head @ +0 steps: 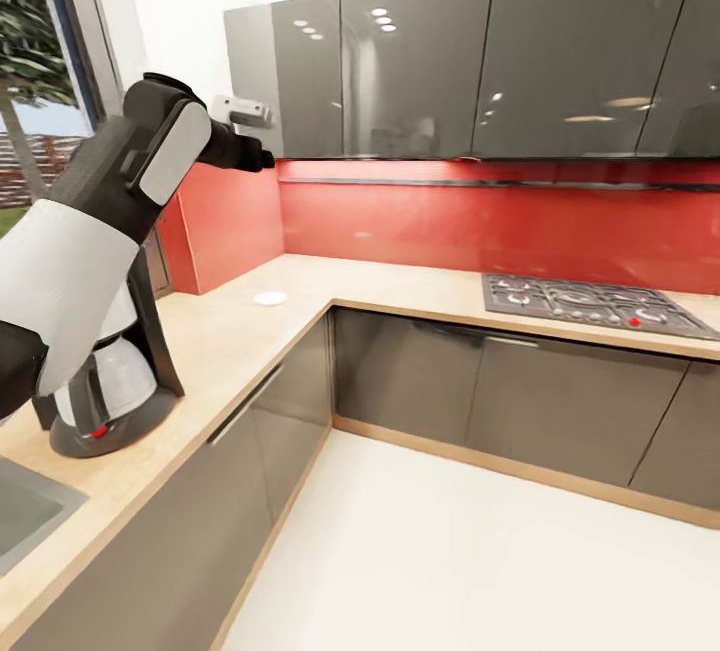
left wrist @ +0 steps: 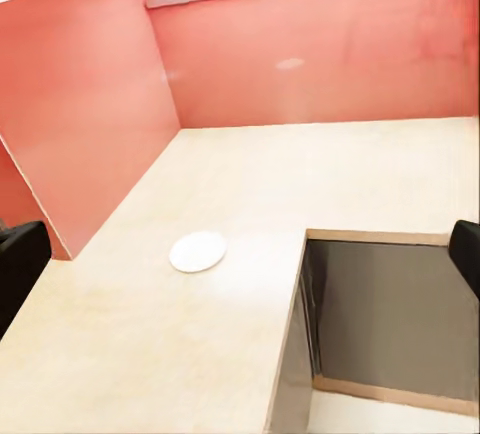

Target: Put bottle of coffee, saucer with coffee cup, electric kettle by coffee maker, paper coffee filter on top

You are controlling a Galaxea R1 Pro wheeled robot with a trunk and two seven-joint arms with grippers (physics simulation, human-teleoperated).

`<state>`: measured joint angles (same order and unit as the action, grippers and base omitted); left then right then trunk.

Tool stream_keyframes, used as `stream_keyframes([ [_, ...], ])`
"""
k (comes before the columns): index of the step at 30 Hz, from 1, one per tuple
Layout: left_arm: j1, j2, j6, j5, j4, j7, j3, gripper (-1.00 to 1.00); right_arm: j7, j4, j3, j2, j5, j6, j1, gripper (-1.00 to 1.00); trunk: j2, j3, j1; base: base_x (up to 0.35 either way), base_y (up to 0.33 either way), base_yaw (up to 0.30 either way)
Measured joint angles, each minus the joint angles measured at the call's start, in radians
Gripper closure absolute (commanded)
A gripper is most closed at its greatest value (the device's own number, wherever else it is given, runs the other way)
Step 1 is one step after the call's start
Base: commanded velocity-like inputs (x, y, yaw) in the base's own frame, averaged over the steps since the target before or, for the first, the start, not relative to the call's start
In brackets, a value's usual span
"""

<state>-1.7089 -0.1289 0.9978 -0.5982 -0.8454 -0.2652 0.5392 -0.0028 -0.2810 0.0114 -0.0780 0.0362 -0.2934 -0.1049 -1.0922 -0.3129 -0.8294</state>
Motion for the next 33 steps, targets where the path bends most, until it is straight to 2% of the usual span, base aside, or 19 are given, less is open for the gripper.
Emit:
stream_keyframes([
  [17,0.0,0.002,0.0,-0.003,0.0,0.001,0.001,-1.0,0.0,0.0,0.0,0.0,0.0,0.0,0.0,-1.0,0.0,0.005,0.0,0.0,0.0,-0.284],
  [29,0.001,0.004,-0.001,-0.004,0.0,0.027,0.002,-1.0,0.0,-0.001,0.0,0.0,0.0,0.0,0.0,-1.0,0.0,0.01,0.0,0.0,0.0,-0.284],
  [33,0.001,0.007,-0.001,-0.004,0.0,0.028,0.002,-1.0,0.0,-0.001,0.0,0.0,0.0,-0.001,0.0,-1.0,0.0,0.011,0.0,0.0,0.0,-0.137],
])
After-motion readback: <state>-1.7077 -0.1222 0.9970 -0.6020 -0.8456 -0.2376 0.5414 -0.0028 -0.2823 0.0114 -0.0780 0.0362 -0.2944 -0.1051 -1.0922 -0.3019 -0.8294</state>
